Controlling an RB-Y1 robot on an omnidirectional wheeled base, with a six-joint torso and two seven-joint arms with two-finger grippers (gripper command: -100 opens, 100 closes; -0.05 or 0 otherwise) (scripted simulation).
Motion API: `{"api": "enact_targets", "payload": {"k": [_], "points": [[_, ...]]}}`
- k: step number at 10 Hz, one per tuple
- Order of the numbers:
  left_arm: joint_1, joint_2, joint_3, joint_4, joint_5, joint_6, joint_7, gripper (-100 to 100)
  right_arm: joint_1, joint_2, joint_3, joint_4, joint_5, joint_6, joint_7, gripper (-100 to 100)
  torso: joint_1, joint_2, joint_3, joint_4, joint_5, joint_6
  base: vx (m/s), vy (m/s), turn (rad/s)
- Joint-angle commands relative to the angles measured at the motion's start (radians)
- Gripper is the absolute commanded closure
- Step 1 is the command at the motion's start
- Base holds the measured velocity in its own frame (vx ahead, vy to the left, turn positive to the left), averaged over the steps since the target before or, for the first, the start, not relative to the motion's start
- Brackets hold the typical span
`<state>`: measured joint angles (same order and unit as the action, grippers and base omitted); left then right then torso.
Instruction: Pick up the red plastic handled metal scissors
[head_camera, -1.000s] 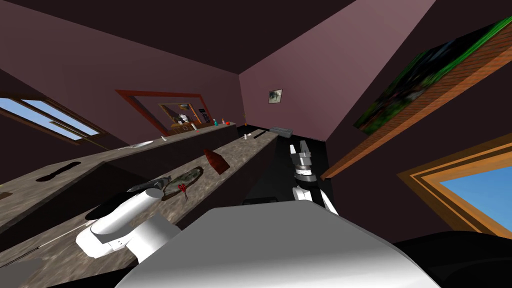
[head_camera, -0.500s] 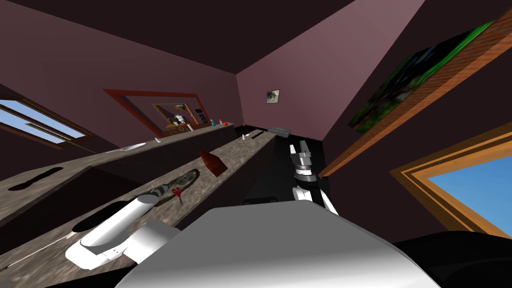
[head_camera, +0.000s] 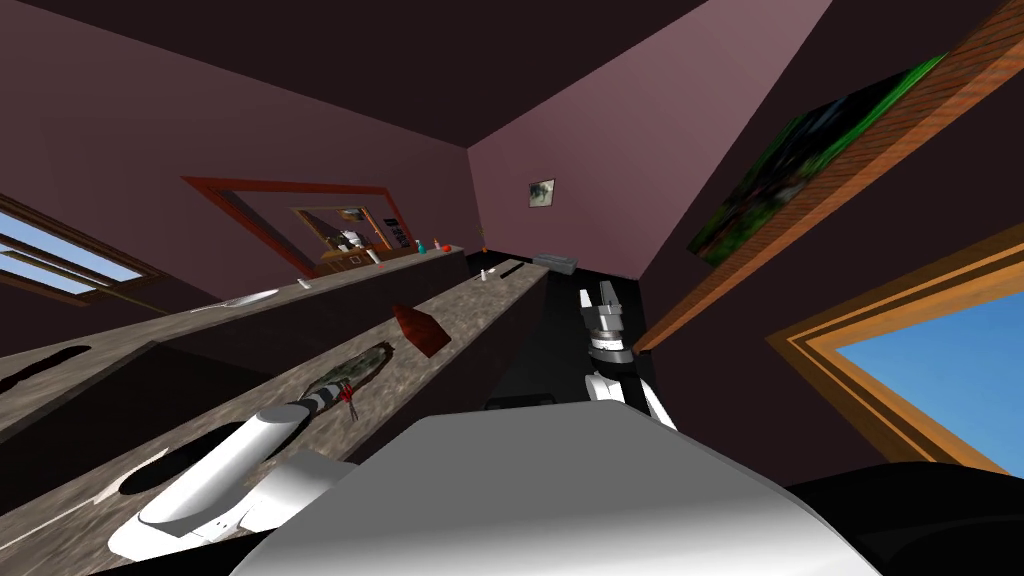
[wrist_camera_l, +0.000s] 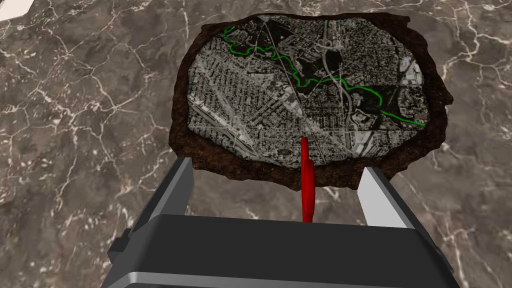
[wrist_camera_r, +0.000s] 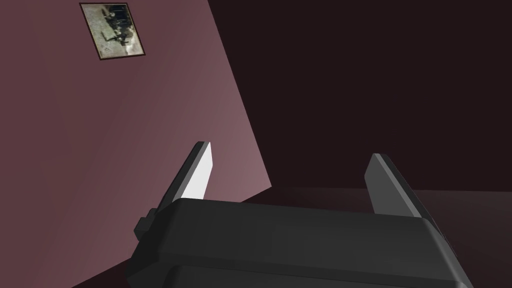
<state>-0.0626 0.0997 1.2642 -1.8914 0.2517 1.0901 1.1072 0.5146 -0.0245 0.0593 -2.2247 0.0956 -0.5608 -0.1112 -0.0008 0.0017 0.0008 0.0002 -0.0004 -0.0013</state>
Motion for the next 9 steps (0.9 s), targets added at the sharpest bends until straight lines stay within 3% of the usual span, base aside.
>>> {"api": "enact_targets", "payload": {"k": [1, 4, 5, 6, 7, 9], "points": [[-0.007, -0.03, 0.026, 0.003, 0.002, 0.041, 0.015, -100, 0.0, 0.0, 0.0, 0.0, 0.0, 0.0, 0.0, 0, 0.0, 0.0, 0.0, 0.0, 0.0, 0.0, 0.013, -0.011, -0.045], [-0.009, -0.076, 0.061, 0.01, 0.017, 0.084, 0.026, -100, 0.0, 0.0, 0.0, 0.0, 0.0, 0.0, 0.0, 0, 0.0, 0.0, 0.0, 0.0, 0.0, 0.0, 0.007, -0.005, -0.028], [-0.015, -0.068, 0.05, 0.009, 0.005, 0.072, 0.027, -100, 0.0, 0.0, 0.0, 0.0, 0.0, 0.0, 0.0, 0, 0.0, 0.0, 0.0, 0.0, 0.0, 0.0, 0.0, 0.0, 0.0], [-0.014, -0.07, 0.051, 0.009, 0.006, 0.075, 0.028, 0, 0.0, 0.0, 0.0, 0.0, 0.0, 0.0, 0.0, 0, 0.0, 0.001, 0.0, 0.0, 0.0, 0.0, 0.0, 0.0, 0.0], [-0.015, -0.074, 0.042, 0.037, 0.005, 0.045, 0.02, -100, 0.0, 0.0, 0.0, 0.0, 0.0, 0.0, 0.0, 0, 0.001, 0.001, 0.0, 0.0, 0.0, 0.0, 0.026, 0.031, 0.052], [-0.016, -0.078, 0.034, 0.065, 0.005, 0.015, 0.012, -100, 0.0, 0.0, 0.0, 0.0, 0.0, 0.0, 0.0, 0, 0.004, -0.002, -0.001, 0.0, 0.001, 0.0, 0.049, 0.048, 0.041]]}}
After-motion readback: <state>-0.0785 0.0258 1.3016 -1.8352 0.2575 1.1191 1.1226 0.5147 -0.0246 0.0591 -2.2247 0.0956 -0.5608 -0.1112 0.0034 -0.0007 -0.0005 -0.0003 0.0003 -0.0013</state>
